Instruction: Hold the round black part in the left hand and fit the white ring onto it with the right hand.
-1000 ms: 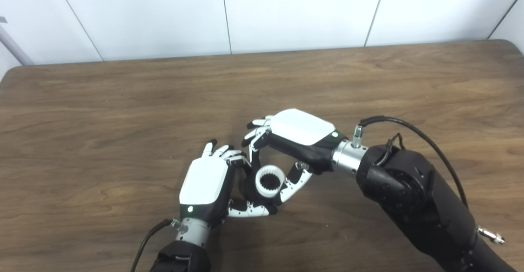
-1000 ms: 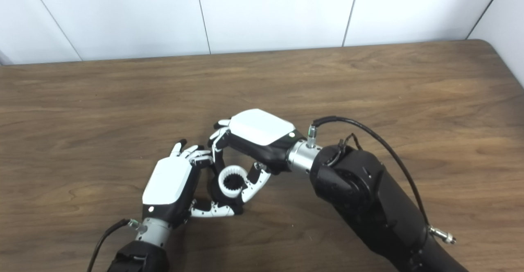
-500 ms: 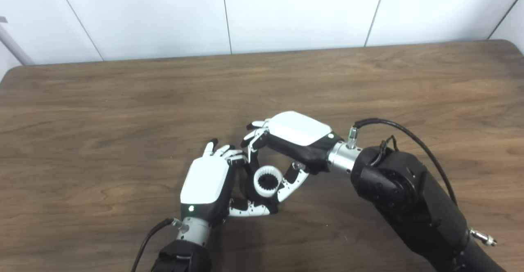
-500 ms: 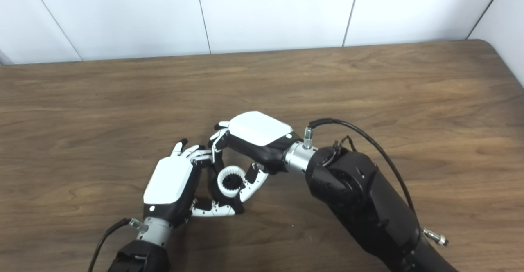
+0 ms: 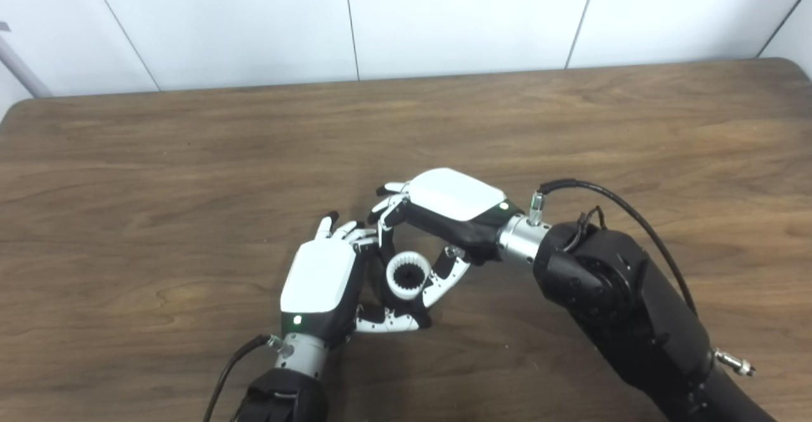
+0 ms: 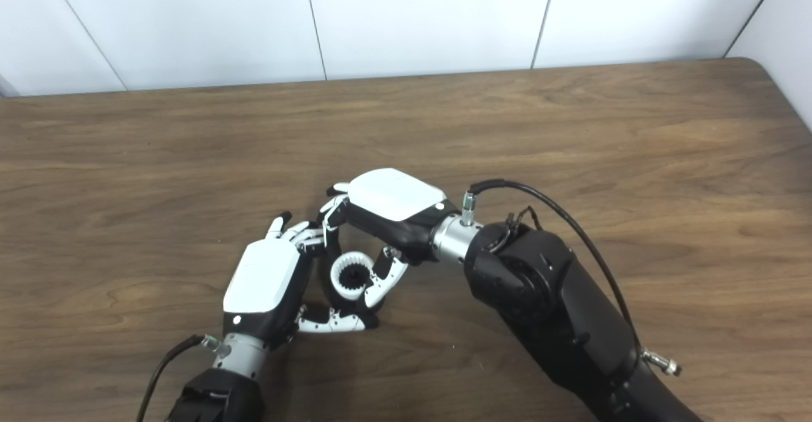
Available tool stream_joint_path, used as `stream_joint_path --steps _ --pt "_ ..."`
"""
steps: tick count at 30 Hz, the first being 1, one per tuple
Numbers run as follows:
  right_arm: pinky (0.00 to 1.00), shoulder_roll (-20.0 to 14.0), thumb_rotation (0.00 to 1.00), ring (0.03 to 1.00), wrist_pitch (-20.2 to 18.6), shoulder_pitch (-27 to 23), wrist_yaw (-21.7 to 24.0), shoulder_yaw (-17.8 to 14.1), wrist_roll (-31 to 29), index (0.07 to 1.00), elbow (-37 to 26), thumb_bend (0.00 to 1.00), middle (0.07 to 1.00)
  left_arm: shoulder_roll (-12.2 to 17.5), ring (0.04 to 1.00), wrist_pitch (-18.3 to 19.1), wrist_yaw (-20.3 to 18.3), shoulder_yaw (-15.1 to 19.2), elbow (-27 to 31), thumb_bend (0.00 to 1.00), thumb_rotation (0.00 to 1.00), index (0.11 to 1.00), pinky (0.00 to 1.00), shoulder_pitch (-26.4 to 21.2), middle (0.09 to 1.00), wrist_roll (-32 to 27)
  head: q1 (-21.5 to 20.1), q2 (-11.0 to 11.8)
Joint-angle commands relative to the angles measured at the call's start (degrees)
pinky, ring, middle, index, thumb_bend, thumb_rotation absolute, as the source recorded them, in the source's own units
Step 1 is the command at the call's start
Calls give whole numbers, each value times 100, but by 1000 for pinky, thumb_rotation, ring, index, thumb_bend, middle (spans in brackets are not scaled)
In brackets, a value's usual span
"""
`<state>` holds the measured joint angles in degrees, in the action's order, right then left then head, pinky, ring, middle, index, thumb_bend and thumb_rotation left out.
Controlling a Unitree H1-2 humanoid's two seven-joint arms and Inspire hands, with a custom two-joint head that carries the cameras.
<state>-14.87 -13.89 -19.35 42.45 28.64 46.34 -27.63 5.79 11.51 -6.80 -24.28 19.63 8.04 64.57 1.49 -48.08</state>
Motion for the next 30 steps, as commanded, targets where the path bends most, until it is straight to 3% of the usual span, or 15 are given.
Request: stream_joint_path --steps 1,30 --pt "905 60 137 942 129 -219 -117 -83 -3 484 -34 521 814 9 872 0 -182 -112 -174 523 53 483 1000 73 769 55 9 -4" --pt "887 53 137 938 182 -160 -179 -188 69 484 196 521 804 -49 877 42 -229 -119 -121 523 52 483 1000 80 769 -27 10 -19"
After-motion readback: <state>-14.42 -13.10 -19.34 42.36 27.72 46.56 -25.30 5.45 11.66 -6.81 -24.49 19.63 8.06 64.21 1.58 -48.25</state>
